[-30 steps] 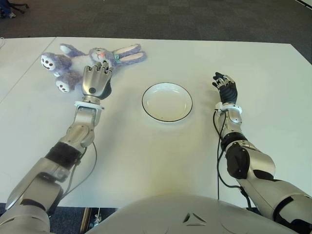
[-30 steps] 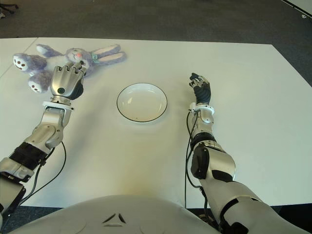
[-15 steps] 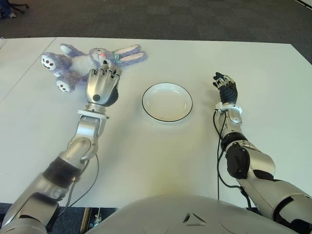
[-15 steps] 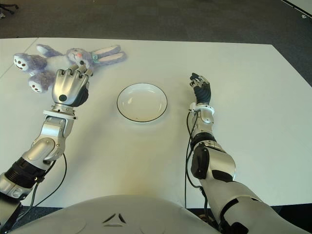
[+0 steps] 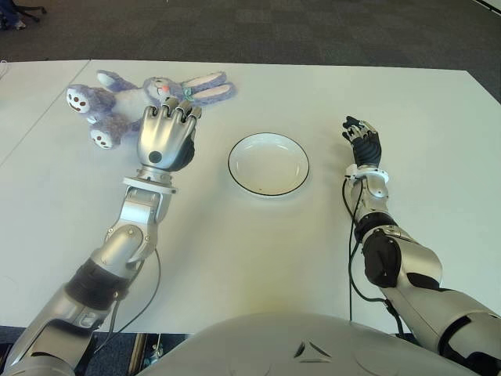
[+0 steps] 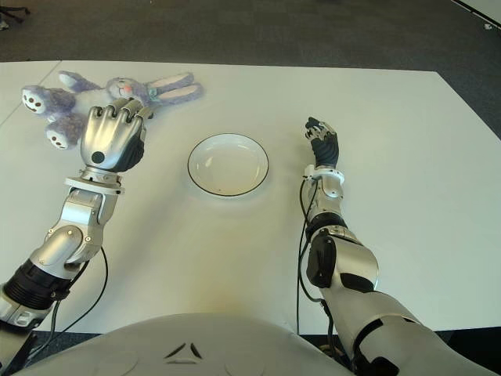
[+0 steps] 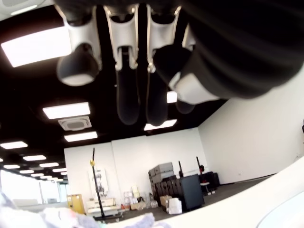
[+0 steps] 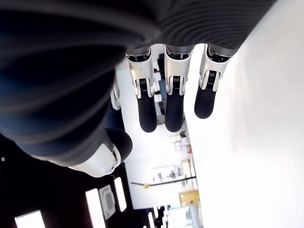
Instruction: Put the doll into the plate.
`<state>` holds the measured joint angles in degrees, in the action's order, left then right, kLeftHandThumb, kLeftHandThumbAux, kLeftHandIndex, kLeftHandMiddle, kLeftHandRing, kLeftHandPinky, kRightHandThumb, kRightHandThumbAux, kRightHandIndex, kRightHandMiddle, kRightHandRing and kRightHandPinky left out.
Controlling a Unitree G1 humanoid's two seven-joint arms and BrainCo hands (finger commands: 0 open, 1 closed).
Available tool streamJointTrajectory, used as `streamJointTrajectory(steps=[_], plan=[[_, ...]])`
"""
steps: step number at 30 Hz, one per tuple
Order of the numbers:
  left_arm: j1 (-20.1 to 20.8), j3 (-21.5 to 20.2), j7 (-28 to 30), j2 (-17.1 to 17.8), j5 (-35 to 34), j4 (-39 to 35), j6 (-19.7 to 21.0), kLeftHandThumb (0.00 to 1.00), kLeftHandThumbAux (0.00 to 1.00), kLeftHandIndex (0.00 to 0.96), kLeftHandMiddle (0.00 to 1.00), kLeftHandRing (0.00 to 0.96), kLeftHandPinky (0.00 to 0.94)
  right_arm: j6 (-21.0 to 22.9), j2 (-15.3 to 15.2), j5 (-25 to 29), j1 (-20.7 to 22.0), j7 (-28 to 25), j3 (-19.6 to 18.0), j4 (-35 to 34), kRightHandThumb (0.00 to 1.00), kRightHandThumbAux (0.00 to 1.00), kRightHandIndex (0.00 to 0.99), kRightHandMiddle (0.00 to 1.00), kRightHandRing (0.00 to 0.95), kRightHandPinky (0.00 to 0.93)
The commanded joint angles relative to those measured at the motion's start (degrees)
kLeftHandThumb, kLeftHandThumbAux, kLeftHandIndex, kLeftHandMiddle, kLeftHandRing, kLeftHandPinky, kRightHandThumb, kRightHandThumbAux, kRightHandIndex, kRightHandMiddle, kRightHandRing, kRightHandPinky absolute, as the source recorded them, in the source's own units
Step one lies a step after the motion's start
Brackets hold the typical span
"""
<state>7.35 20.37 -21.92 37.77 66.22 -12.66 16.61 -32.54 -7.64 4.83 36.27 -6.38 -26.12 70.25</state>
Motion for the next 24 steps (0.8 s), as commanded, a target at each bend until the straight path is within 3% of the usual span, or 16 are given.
streamJointTrajectory(steps=[1, 2, 3, 4, 5, 6, 7, 8, 10, 15, 19, 24], plan=[[2.76, -5.24, -5.27, 0.81, -0.26, 5.41, -1.82, 0.845, 0.664, 0.409, 0.576, 0.734, 0.724, 7.83, 3.47, 0.84, -11.29, 0.90, -0.69, 7.56, 0.697, 0.735, 0.405, 0.220, 0.196, 0.198], [2.65, -5.85, -5.96, 0.65, -0.01, 6.02, -1.46, 0.835, 0.666, 0.423, 0.503, 0.647, 0.652, 7.83, 3.46, 0.90, -11.28, 0.83, -0.75, 7.56, 0.697, 0.735, 0.405, 0.220, 0.197, 0.204], [2.04, -6.46, -6.24, 0.11, 0.67, 6.06, -0.29, 0.833, 0.666, 0.425, 0.491, 0.632, 0.639, 7.86, 3.45, 1.02, -11.28, 0.71, -0.86, 7.56, 0.697, 0.735, 0.405, 0.220, 0.197, 0.205], [1.57, -6.79, -6.34, -0.36, 1.20, 6.01, 0.47, 0.527, 0.552, 0.233, 0.319, 0.407, 0.454, 7.88, 3.44, 1.08, -11.27, 0.64, -0.92, 7.57, 0.697, 0.735, 0.405, 0.221, 0.199, 0.209], [0.86, -7.33, -5.90, -0.79, 1.72, 5.55, 1.51, 0.446, 0.525, 0.184, 0.275, 0.350, 0.406, 7.92, 3.43, 1.15, -11.27, 0.56, -0.98, 7.57, 0.696, 0.735, 0.405, 0.221, 0.200, 0.210], [0.40, -7.70, -5.61, -1.07, 2.06, 5.26, 2.18, 0.382, 0.488, 0.093, 0.156, 0.190, 0.244, 7.95, 3.43, 1.18, -11.27, 0.51, -1.02, 7.58, 0.696, 0.735, 0.405, 0.223, 0.202, 0.216], [-0.24, -8.13, -4.74, -1.37, 2.59, 4.71, 3.27, 0.370, 0.482, 0.077, 0.136, 0.163, 0.216, 7.97, 3.43, 1.22, -11.27, 0.43, -1.05, 7.58, 0.696, 0.735, 0.405, 0.223, 0.203, 0.217], [-0.67, -8.42, -4.12, -1.60, 2.97, 4.32, 4.02, 0.313, 0.446, 0.019, 0.052, 0.045, 0.066, 7.98, 3.43, 1.24, -11.27, 0.38, -1.08, 7.58, 0.696, 0.735, 0.405, 0.224, 0.206, 0.225], [-2.00, -9.51, -3.76, -1.53, 3.08, 4.91, 5.44, 0.257, 0.383, 0.002, 0.009, 0.006, 0.010, 7.95, 3.45, 1.31, -11.27, 0.22, -1.15, 7.58, 0.696, 0.735, 0.405, 0.225, 0.211, 0.233], [-6.19, -13.25, -8.38, 0.08, -0.49, 11.78, 4.39, 0.212, 0.283, 0.000, 0.000, 0.000, 0.000, 7.81, 3.48, 0.99, -11.32, 0.24, -0.86, 7.58, 0.694, 0.735, 0.404, 0.224, 0.211, 0.224], [-6.52, -13.39, -0.68, -0.13, 1.63, 9.48, 7.99, 0.193, 0.241, 0.000, 0.000, 0.000, 0.000, 7.79, 3.58, 1.00, -11.40, 0.15, -0.85, 7.58, 0.694, 0.734, 0.404, 0.222, 0.208, 0.220], [-4.93, -12.78, 6.61, 1.24, 2.88, 14.30, 11.22, 0.160, 0.203, 0.000, 0.000, 0.000, 0.000, 7.91, 3.64, 1.16, -11.35, 0.06, -0.99, 7.59, 0.694, 0.734, 0.404, 0.223, 0.207, 0.221]])
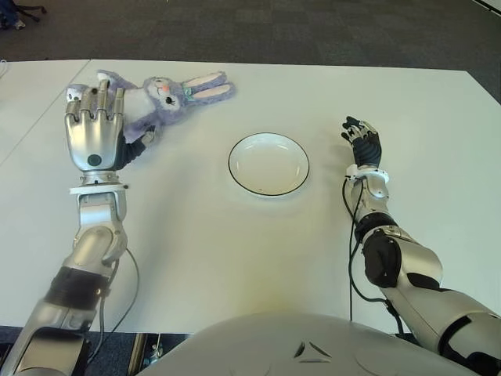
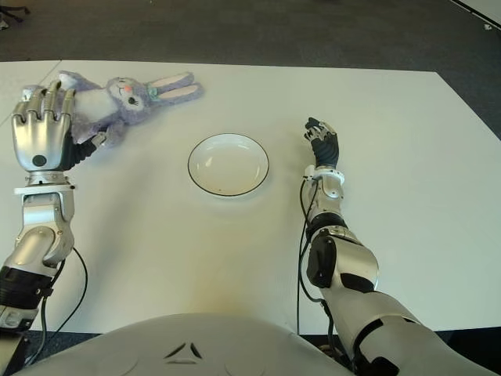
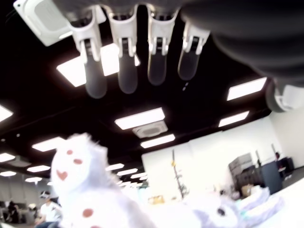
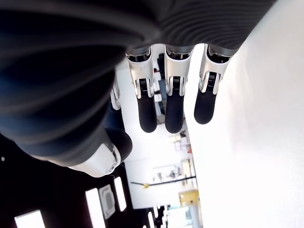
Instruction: Put the doll into the plate.
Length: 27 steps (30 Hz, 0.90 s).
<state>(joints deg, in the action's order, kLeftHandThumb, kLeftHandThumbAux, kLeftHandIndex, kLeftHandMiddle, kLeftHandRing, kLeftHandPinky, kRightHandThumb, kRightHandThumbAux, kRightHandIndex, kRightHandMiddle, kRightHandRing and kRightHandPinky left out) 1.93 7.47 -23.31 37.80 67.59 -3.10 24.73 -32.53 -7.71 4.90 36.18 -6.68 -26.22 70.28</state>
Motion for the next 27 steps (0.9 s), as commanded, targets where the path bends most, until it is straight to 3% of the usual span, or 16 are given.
streamJointTrajectory(steps=[1, 5, 14, 23, 27], plan=[[0.64, 0.23, 8.48, 1.28, 1.65, 4.98, 3.35, 0.159, 0.203, 0.000, 0.000, 0.000, 0.000, 7.89, 3.71, 1.10, -11.26, 0.35, -0.90, 7.56, 0.694, 0.734, 0.404, 0.223, 0.207, 0.221], [4.54, 2.08, 14.26, 2.32, 1.97, 13.47, 4.99, 0.098, 0.210, 0.000, 0.000, 0.000, 0.000, 7.85, 3.77, 1.44, -11.16, 0.05, -1.20, 7.54, 0.696, 0.734, 0.405, 0.226, 0.214, 0.240], [8.20, 5.66, 24.54, 2.82, 3.98, 18.68, 8.20, 0.046, 0.238, 0.000, 0.000, 0.000, 0.000, 7.93, 3.67, 1.52, -11.06, 0.06, -1.41, 7.56, 0.696, 0.734, 0.403, 0.229, 0.220, 0.244], [14.86, 10.62, 27.93, -0.04, 2.65, 29.14, 7.21, 0.048, 0.245, 0.000, 0.000, 0.000, 0.000, 8.06, 3.46, 1.28, -11.01, 0.25, -1.30, 7.58, 0.695, 0.734, 0.402, 0.224, 0.218, 0.244], [19.90, 12.31, 26.61, -2.67, 0.13, 38.45, 4.63, 0.057, 0.253, 0.000, 0.000, 0.000, 0.000, 8.19, 3.43, 1.67, -10.94, 0.15, -1.71, 7.59, 0.697, 0.734, 0.403, 0.230, 0.227, 0.264]])
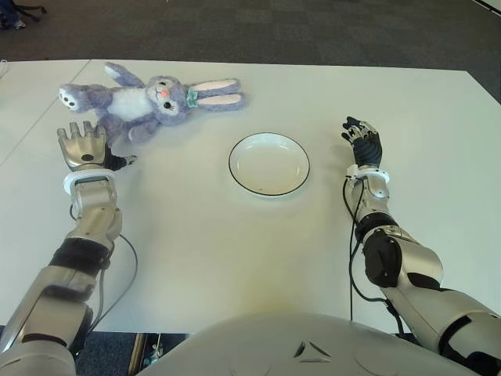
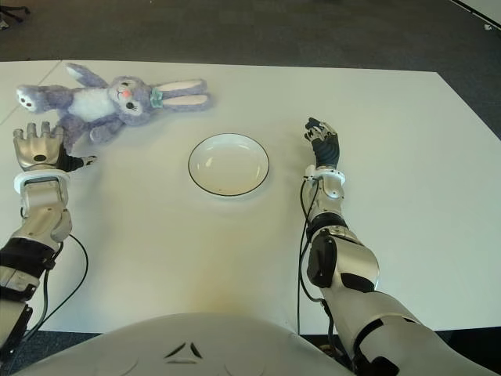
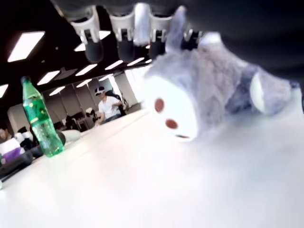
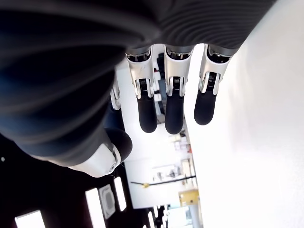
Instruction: Put the doll into the plate.
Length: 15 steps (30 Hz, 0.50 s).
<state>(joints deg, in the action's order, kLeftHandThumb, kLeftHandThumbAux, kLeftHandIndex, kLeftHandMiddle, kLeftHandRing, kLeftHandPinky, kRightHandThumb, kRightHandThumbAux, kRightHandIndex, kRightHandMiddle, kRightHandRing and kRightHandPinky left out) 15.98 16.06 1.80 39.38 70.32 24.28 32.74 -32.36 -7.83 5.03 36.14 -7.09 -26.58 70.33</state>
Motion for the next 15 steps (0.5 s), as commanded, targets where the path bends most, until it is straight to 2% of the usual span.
streamJointTrajectory(steps=[1, 4, 8, 11, 15], plan=[[7.68, 4.06, 0.61, -5.04, -3.29, 14.73, -4.42, 0.060, 0.260, 0.000, 0.000, 0.000, 0.000, 8.04, 3.50, 1.56, -10.90, 0.58, -1.39, 7.54, 0.697, 0.734, 0.403, 0.232, 0.228, 0.265], [14.78, 4.86, -3.28, -7.68, -5.20, 29.23, -8.96, 0.064, 0.273, 0.000, 0.000, 0.000, 0.000, 8.13, 3.39, 1.56, -10.93, 0.69, -1.50, 7.55, 0.697, 0.734, 0.403, 0.234, 0.230, 0.263], [20.68, 5.62, -6.17, -8.91, -6.13, 40.63, -13.02, 0.069, 0.296, 0.000, 0.000, 0.000, 0.000, 8.23, 3.27, 1.54, -10.99, 0.67, -1.57, 7.54, 0.697, 0.734, 0.403, 0.229, 0.222, 0.238], [22.77, 6.43, -7.42, -9.50, -6.34, 44.19, -13.81, 0.070, 0.305, 0.000, 0.000, 0.000, 0.000, 8.29, 3.18, 1.61, -11.06, 0.58, -1.67, 7.53, 0.697, 0.734, 0.403, 0.227, 0.219, 0.235], [24.74, 7.13, -12.15, -10.62, -6.52, 47.35, -13.98, 0.061, 0.345, 0.000, 0.000, 0.000, 0.000, 8.56, 3.02, 1.85, -11.10, 0.39, -1.97, 7.54, 0.697, 0.733, 0.403, 0.227, 0.219, 0.245]])
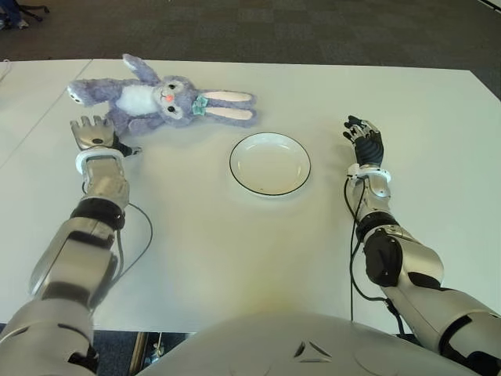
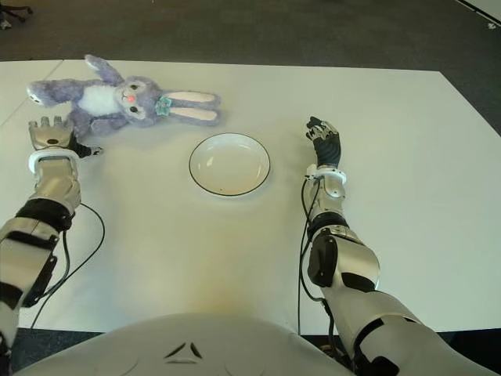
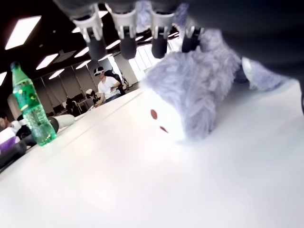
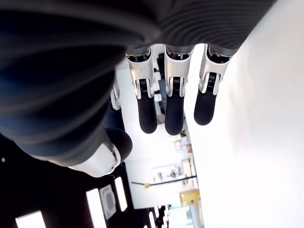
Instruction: Put the doll into the plate.
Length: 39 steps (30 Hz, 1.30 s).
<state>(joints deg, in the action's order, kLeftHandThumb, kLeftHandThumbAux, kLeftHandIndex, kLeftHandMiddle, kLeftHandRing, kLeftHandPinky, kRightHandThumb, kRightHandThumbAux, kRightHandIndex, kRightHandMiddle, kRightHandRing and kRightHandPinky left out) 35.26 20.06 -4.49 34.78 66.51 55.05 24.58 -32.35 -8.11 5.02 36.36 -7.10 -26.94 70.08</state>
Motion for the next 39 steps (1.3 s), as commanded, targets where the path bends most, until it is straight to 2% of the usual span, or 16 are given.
streamJointTrajectory(steps=[1, 3, 4, 7, 9, 10, 15, 16, 19, 25, 27, 28, 30, 32, 34, 39], plan=[[5.94, 3.23, -7.13, -6.24, -3.04, 17.48, -6.22, 0.082, 0.377, 0.000, 0.000, 0.000, 0.000, 8.57, 3.27, 1.87, -11.32, 0.37, -1.65, 7.79, 0.697, 0.733, 0.403, 0.228, 0.221, 0.249], [6.49, 3.15, -10.71, -6.67, -3.98, 19.13, -7.39, 0.088, 0.386, 0.000, 0.000, 0.000, 0.000, 8.54, 3.24, 1.92, -11.34, 0.22, -1.78, 7.78, 0.697, 0.733, 0.403, 0.228, 0.222, 0.251], [6.58, 3.09, -12.53, -6.84, -4.51, 19.82, -7.99, 0.175, 0.423, 0.000, 0.000, 0.000, 0.086, 8.50, 3.22, 1.96, -11.36, 0.12, -1.87, 7.78, 0.697, 0.733, 0.403, 0.229, 0.224, 0.256], [7.01, 3.26, -17.67, -7.52, -5.74, 21.06, -8.92, 0.246, 0.443, 0.000, 0.000, 0.004, 0.212, 8.51, 3.17, 1.93, -11.39, 0.11, -1.95, 7.75, 0.698, 0.733, 0.404, 0.230, 0.226, 0.258], [7.21, 3.82, -20.76, -8.03, -6.06, 21.39, -8.69, 0.274, 0.463, 0.069, 0.000, 0.104, 0.280, 8.58, 3.12, 2.02, -11.44, 0.07, -1.99, 7.74, 0.697, 0.733, 0.403, 0.231, 0.227, 0.256], [7.27, 4.09, -22.08, -8.21, -6.21, 21.52, -8.58, 0.306, 0.474, 0.127, 0.072, 0.190, 0.337, 8.60, 3.09, 2.09, -11.46, 0.05, -2.01, 7.74, 0.697, 0.733, 0.403, 0.232, 0.229, 0.255], [8.23, 5.17, -29.49, -9.29, -7.57, 21.89, -8.23, 0.383, 0.493, 0.207, 0.180, 0.289, 0.381, 8.41, 3.08, 2.26, -11.54, -0.04, -1.95, 7.72, 0.697, 0.734, 0.403, 0.232, 0.230, 0.256], [8.36, 5.14, -30.86, -9.32, -7.99, 22.04, -8.39, 0.466, 0.505, 0.247, 0.236, 0.323, 0.386, 8.34, 3.06, 2.23, -11.56, -0.12, -1.91, 7.71, 0.697, 0.734, 0.403, 0.231, 0.228, 0.253], [8.66, 4.81, -33.74, -9.43, -9.25, 22.36, -8.70, 0.538, 0.510, 0.277, 0.277, 0.345, 0.396, 8.18, 3.05, 2.22, -11.61, -0.28, -1.89, 7.70, 0.697, 0.734, 0.403, 0.230, 0.226, 0.249], [9.81, 4.01, -34.26, -9.01, -11.82, 23.26, -10.24, 0.627, 0.510, 0.312, 0.353, 0.381, 0.432, 8.23, 3.04, 2.22, -11.62, -0.11, -1.90, 7.71, 0.697, 0.734, 0.403, 0.233, 0.227, 0.243], [9.76, 3.14, -33.79, -8.75, -13.27, 23.49, -11.14, 0.701, 0.668, 0.404, 0.385, 0.398, 0.440, 8.16, 3.06, 2.19, -11.65, -0.06, -1.87, 7.70, 0.697, 0.734, 0.403, 0.231, 0.227, 0.245], [9.69, 2.79, -33.62, -8.66, -13.91, 23.56, -11.51, 0.802, 0.669, 0.396, 0.466, 0.455, 0.509, 8.11, 3.08, 2.17, -11.67, -0.05, -1.85, 7.70, 0.698, 0.734, 0.404, 0.231, 0.226, 0.248], [9.38, 1.80, -33.35, -8.53, -15.51, 23.64, -12.54, 0.835, 0.667, 0.390, 0.521, 0.537, 0.600, 8.02, 3.08, 2.09, -11.71, -0.03, -1.78, 7.70, 0.698, 0.734, 0.404, 0.232, 0.227, 0.250], [8.81, 0.30, -32.18, -8.22, -17.79, 23.74, -14.26, 0.843, 0.669, 0.393, 0.506, 0.649, 0.687, 7.98, 3.06, 1.96, -11.75, -0.01, -1.65, 7.70, 0.698, 0.734, 0.404, 0.230, 0.222, 0.231], [8.61, -0.78, -30.79, -8.10, -19.71, 23.80, -15.53, 0.845, 0.670, 0.394, 0.497, 0.693, 0.689, 8.02, 3.03, 1.86, -11.77, 0.01, -1.57, 7.71, 0.698, 0.734, 0.404, 0.228, 0.218, 0.234], [8.36, -2.82, -27.50, -8.10, -23.51, 23.91, -18.02, 0.846, 0.674, 0.387, 0.503, 0.728, 0.703, 8.13, 2.99, 1.96, -11.78, -0.16, -1.65, 7.72, 0.697, 0.734, 0.404, 0.227, 0.215, 0.227]])
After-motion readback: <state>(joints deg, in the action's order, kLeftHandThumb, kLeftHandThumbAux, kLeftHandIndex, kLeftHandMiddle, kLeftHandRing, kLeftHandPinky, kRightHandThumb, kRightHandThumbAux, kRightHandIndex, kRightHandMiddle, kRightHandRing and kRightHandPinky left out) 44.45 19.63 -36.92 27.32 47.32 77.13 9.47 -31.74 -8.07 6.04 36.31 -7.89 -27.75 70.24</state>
